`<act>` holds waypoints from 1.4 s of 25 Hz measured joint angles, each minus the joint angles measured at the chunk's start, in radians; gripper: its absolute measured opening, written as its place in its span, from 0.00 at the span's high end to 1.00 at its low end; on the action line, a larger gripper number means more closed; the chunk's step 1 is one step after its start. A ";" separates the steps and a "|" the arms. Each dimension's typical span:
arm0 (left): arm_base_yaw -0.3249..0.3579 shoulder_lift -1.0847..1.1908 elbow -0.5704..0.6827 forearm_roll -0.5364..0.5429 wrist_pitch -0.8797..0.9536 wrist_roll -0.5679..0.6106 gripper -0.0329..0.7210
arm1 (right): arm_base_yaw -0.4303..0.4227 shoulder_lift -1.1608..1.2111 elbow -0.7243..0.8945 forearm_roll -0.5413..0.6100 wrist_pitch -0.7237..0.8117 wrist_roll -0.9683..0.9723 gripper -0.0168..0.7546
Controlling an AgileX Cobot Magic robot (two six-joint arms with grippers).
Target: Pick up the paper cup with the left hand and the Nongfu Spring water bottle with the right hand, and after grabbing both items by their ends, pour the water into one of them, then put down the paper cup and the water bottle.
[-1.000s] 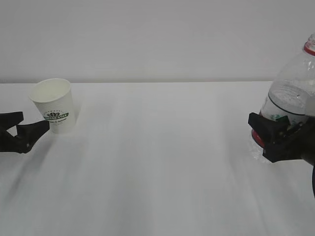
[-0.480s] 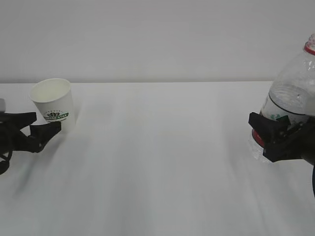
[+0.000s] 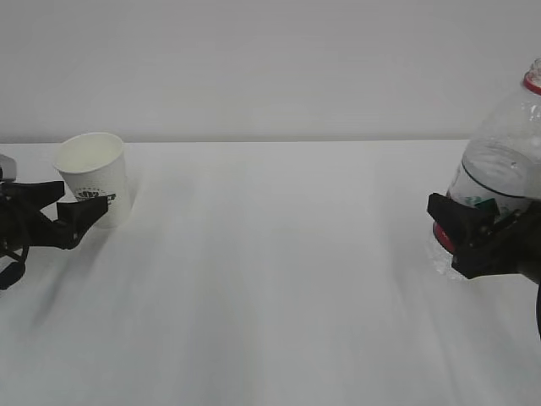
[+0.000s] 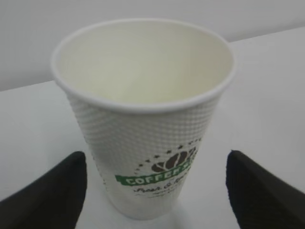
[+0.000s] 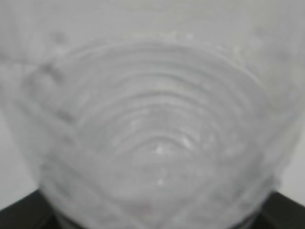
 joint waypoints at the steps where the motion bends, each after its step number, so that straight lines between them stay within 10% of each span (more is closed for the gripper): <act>1: 0.000 0.000 0.000 -0.001 0.007 0.000 0.05 | 0.000 0.000 0.000 0.000 0.000 0.000 0.32; 35: -0.062 0.101 -0.061 -0.088 -0.021 0.000 0.05 | 0.000 0.000 0.000 0.003 0.000 -0.002 0.33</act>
